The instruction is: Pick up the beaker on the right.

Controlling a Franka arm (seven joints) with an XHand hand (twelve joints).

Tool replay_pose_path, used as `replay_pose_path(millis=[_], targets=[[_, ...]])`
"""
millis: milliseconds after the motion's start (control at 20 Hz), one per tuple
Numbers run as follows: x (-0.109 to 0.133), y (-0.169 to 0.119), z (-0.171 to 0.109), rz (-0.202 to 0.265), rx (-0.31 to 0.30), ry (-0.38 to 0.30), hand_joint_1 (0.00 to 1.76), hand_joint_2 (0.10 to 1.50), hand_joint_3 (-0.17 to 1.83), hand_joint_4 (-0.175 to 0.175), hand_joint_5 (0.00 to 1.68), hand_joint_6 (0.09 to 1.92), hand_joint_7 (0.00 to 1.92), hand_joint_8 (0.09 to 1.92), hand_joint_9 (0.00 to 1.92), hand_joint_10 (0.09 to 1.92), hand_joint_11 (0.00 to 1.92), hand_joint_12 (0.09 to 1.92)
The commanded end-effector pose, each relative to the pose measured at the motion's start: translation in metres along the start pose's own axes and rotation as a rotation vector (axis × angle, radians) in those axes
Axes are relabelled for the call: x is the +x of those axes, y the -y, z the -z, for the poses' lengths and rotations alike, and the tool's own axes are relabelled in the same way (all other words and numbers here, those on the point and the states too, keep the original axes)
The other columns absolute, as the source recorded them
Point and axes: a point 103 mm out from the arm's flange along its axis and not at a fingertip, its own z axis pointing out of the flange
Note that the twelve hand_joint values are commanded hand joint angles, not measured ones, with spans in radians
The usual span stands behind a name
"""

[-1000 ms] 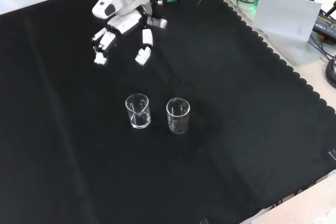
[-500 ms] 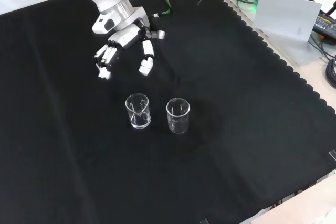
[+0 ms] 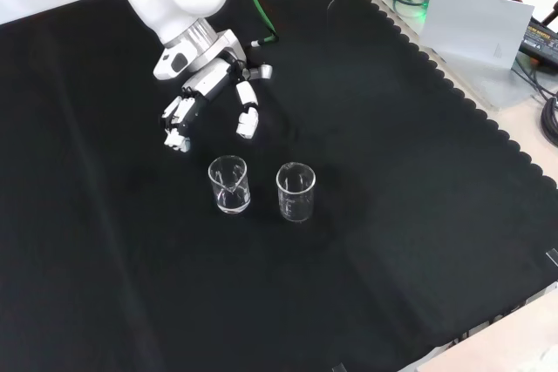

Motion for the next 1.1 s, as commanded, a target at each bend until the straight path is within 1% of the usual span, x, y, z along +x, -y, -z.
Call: replay_pose_path(millis=[50, 200, 350, 700, 1100], targets=[[-0.007, 0.004, -0.007, 0.017, 0.005, -0.097, 0.82, 0.54, 0.6, -0.032, 0.14, 0.09, 0.17, 0.58, 0.38, 0.63, 0.0, 1.32], [-0.006, -0.004, -0.016, 0.024, 0.011, -0.104, 0.83, 0.53, 0.6, -0.04, 0.18, 0.09, 0.17, 0.58, 0.37, 0.62, 0.0, 1.32], [-0.006, -0.008, -0.023, 0.038, 0.003, -0.109, 0.84, 0.52, 0.6, -0.041, 0.21, 0.09, 0.17, 0.57, 0.37, 0.62, 0.0, 1.32], [-0.008, -0.012, -0.034, 0.058, -0.005, -0.116, 0.9, 0.5, 0.6, -0.037, 0.24, 0.09, 0.18, 0.58, 0.37, 0.62, 0.0, 1.31], [-0.009, -0.019, -0.046, 0.068, -0.028, -0.151, 0.94, 0.49, 0.62, -0.032, 0.29, 0.09, 0.21, 0.58, 0.37, 0.62, 0.0, 1.31]])
